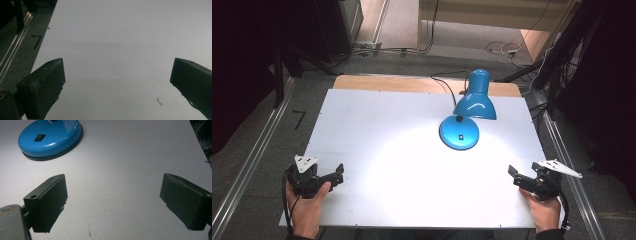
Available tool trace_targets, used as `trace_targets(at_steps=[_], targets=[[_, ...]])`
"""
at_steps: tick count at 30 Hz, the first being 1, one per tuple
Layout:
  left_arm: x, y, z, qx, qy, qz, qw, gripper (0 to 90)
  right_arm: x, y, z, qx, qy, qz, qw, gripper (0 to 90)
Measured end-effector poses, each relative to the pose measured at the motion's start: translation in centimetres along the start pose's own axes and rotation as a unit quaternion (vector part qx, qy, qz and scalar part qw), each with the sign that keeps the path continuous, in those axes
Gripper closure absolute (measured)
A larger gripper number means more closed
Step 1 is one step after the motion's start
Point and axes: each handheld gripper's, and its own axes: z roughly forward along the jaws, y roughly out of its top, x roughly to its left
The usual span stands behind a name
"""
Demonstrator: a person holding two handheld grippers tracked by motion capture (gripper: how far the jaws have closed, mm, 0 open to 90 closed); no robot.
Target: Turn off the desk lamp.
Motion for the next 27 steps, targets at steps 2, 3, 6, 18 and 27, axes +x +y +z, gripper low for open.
trace_targets(at_steps=[2,3,6,18,27], targets=[[0.0,0.0,0.0,0.0,0.001,0.0,1.0,0.3,0.1,0.1,0.1,-0.001,0.002,0.0,1.0,6.2],[0.0,0.0,0.0,0.0,0.001,0.0,1.0,0.3,0.2,0.1,0.1,-0.001,0.002,0.0,1.0,6.2],[0.0,0.0,0.0,0.001,0.0,0.0,1.0,0.3,0.4,0.3,0.2,-0.004,0.003,0.0,1.0,6.2],[0.1,0.0,0.0,0.0,0.002,-0.001,1.0,0.4,1.1,0.7,0.8,-0.001,0.012,-0.007,0.9999,6.2],[0.1,0.0,0.0,-0.002,0.002,-0.002,1.0,0.3,1.9,1.0,1.5,0.004,0.017,-0.011,0.9998,6.2]])
